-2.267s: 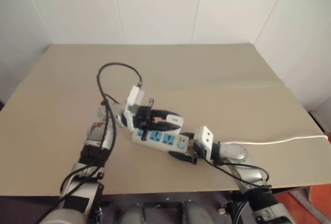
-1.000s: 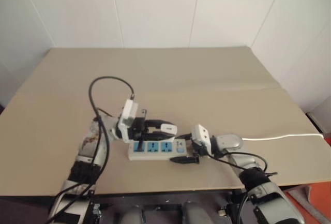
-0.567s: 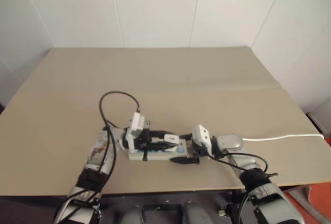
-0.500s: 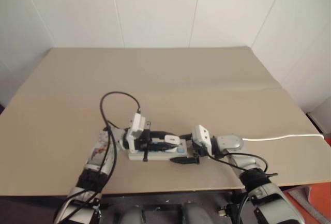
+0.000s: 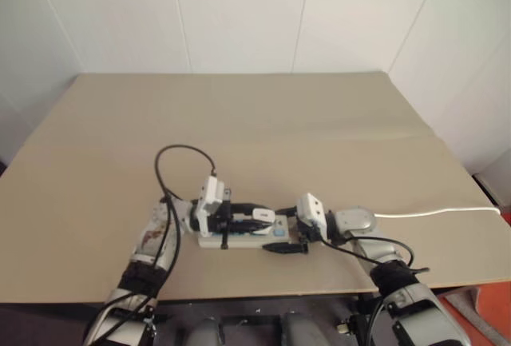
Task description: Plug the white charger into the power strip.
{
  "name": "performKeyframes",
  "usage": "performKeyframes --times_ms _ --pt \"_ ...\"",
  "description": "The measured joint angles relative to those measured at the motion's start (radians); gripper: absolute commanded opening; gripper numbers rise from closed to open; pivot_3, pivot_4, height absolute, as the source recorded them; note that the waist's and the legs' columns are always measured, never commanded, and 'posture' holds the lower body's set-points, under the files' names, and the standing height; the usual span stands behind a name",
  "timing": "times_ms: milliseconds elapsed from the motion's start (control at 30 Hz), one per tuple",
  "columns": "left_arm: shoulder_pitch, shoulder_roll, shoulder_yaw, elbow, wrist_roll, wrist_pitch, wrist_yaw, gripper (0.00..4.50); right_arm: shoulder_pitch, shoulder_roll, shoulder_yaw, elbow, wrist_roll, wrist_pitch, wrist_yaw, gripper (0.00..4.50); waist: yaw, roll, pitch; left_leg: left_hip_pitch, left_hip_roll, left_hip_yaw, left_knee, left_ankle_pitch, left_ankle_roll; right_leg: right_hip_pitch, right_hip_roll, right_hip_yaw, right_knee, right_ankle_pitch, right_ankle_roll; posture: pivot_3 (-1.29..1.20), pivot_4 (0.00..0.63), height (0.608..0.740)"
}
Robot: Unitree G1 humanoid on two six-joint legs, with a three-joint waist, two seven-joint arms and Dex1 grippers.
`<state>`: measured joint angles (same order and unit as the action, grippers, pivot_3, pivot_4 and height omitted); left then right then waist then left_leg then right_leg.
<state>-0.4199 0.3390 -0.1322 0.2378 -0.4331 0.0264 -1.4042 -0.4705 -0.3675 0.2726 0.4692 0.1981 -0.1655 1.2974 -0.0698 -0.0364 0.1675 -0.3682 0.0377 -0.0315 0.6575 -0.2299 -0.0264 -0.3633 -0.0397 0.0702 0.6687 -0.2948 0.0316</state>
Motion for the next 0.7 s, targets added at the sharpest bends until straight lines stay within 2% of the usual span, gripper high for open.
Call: performKeyframes --times_ms 700 --pt "-0.003 -0.012 0.0 0.008 -0.001 0.001 0.009 1.01 0.004 0.0 0.001 -0.008 -0.001 0.001 0.0 3.46 0.0 0.0 0.0 0.0 0.001 0.0 -0.006 0.0 0.0 0.001 0.001 0.001 -0.006 0.001 0.001 0.0 0.15 0.74"
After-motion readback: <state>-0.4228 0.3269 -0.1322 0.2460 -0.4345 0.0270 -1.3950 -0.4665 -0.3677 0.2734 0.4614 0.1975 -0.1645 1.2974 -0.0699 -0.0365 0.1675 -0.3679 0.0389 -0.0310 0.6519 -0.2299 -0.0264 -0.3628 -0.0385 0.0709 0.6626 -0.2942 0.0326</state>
